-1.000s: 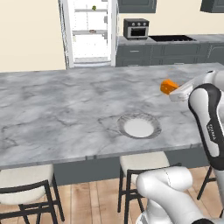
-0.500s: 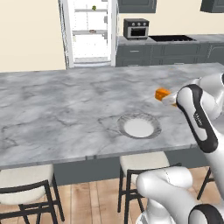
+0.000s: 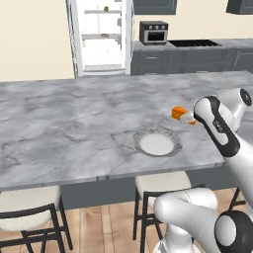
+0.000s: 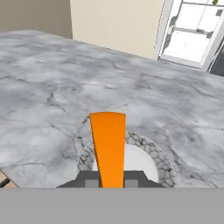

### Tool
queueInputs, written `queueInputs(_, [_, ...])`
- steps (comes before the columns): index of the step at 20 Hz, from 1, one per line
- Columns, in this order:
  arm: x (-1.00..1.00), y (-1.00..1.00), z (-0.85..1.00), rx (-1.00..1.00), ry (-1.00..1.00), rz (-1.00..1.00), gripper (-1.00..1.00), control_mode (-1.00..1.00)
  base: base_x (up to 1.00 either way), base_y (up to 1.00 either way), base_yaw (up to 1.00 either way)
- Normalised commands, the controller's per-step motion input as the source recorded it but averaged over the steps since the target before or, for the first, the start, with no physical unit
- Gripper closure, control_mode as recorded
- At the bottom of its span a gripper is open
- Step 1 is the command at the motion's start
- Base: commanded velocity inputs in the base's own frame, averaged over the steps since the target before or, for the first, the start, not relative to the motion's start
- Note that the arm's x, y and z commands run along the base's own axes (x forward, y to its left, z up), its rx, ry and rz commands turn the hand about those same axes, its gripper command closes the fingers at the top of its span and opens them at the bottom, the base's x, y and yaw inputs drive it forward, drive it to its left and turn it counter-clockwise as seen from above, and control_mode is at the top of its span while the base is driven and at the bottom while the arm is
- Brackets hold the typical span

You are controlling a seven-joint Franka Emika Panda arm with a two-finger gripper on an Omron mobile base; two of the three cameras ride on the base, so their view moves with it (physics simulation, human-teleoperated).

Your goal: Take the cheese, steak, and broccoli from the fridge and place them on the plate on the dining counter to create an appetizer plate.

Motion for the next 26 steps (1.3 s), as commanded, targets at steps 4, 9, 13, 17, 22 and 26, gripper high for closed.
queueInputs(4, [0.46, -0.03, -0.52, 0.00, 0.02, 0.02, 1.00, -1.00, 0.00, 0.00, 0.00])
queueInputs(9, [0.49, -0.04, -0.51, 0.00, 0.07, 0.01, 1.00, -1.00, 0.00, 0.00, 0.00])
queueInputs(13, [0.41, -0.02, -0.51, 0.00, 0.09, 0.01, 1.00, -1.00, 0.00, 0.00, 0.00])
queueInputs(17, [0.37, 0.00, -0.51, 0.00, 0.07, 0.01, 1.00, -1.00, 0.00, 0.00, 0.00])
queueInputs(22, [0.50, -0.03, -0.49, 0.00, 0.03, 0.00, 1.00, -1.00, 0.00, 0.00, 0.00])
queueInputs(26, [0.50, -0.08, -0.51, 0.00, 0.03, 0.00, 1.00, -1.00, 0.00, 0.00, 0.00])
